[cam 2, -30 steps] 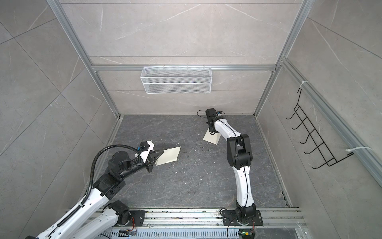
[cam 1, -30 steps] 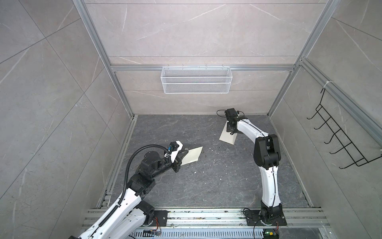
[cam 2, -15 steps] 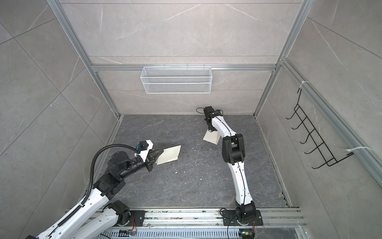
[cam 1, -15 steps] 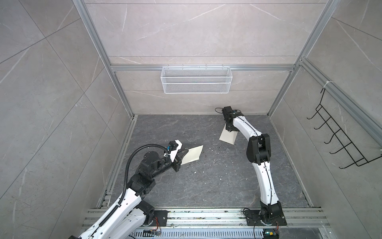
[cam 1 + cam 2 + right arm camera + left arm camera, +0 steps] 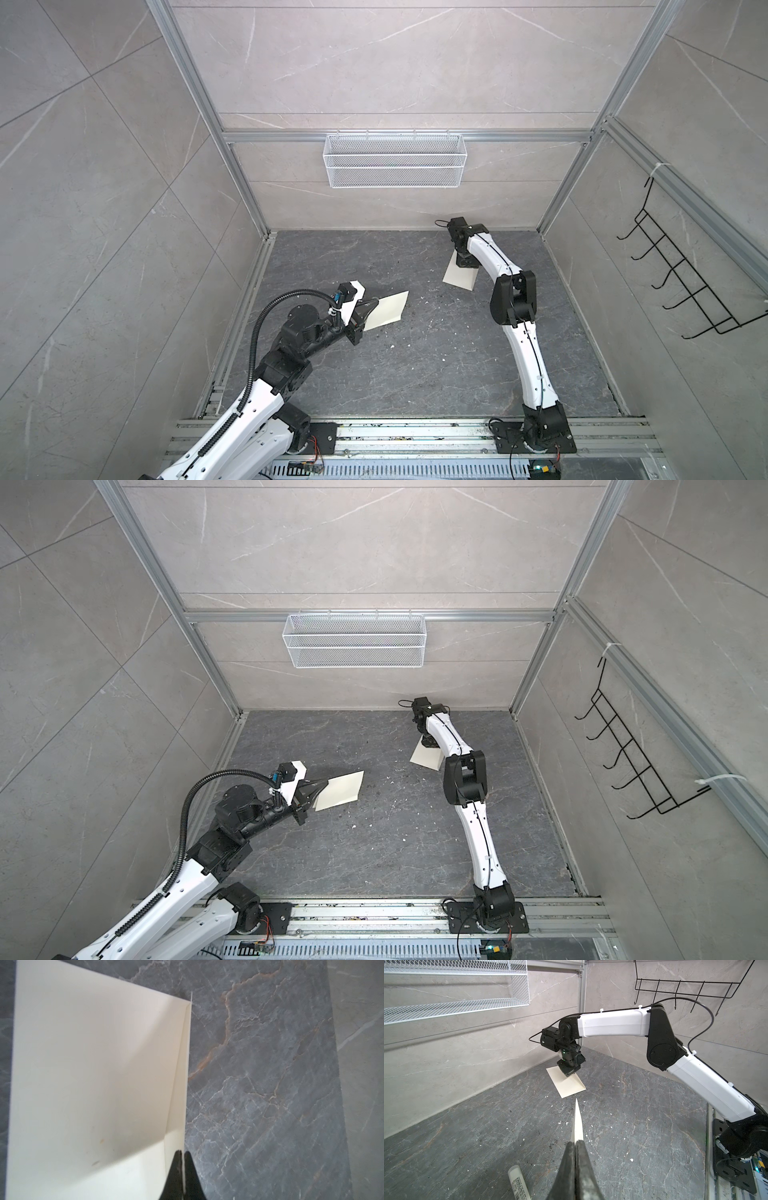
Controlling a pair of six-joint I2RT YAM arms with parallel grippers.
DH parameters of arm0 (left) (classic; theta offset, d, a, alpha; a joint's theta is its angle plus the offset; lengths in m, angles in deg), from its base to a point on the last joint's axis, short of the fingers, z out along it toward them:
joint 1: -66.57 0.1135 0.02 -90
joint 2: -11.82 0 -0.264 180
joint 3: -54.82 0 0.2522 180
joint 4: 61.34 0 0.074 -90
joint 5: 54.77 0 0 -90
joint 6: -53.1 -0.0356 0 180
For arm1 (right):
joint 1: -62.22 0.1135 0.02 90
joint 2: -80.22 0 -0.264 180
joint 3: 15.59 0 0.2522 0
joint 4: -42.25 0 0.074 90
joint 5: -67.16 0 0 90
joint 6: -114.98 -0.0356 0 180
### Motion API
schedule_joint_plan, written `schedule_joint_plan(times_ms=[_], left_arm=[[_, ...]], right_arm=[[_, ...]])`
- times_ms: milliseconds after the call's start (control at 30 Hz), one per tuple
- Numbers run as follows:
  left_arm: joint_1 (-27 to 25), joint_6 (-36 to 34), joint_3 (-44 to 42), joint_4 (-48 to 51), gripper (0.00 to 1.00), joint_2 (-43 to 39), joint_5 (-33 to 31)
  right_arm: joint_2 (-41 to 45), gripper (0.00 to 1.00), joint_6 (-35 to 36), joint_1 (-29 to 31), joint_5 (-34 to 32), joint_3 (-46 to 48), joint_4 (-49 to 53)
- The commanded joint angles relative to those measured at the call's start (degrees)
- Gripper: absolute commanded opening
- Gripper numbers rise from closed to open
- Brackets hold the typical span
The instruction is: Place the letter into the envelope and seal it
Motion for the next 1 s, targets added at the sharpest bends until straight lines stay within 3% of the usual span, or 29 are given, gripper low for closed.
schedule_joint_plan(times_ms=[0, 200, 467, 767, 867, 967], left_arm=[[0.21, 1.61, 0.05, -3.39, 0.0, -0.78, -0.5], [0.15, 3.64, 0.26, -3.59, 0.0, -1.13, -2.61], [0.19, 11.94, 3.47, 0.22, 0.0, -0.45, -10.02], [0.15, 23.02, 6.81, 1.49, 0.0, 0.7, -12.89], [0.15, 28.04, 8.31, 3.27, 0.0, 1.29, -14.48], [0.15, 34.31, 8.74, 3.5, 0.0, 1.31, -16.3]], right_arm=[[0.91, 0.0, 0.42, 0.02, -1.69, 0.05, 1.11], [15.62, 0.0, 5.56, -0.03, 4.88, 16.26, -12.96], [43.53, 0.0, 12.91, 0.02, 27.44, 47.27, -37.64], [65.75, 0.0, 10.19, 0.29, 52.01, 69.44, -45.28], [70.3, 0.0, 7.96, 1.2, 55.93, 75.41, -47.47], [72.76, 0.0, 7.09, 3.13, 53.96, 79.12, -46.59]])
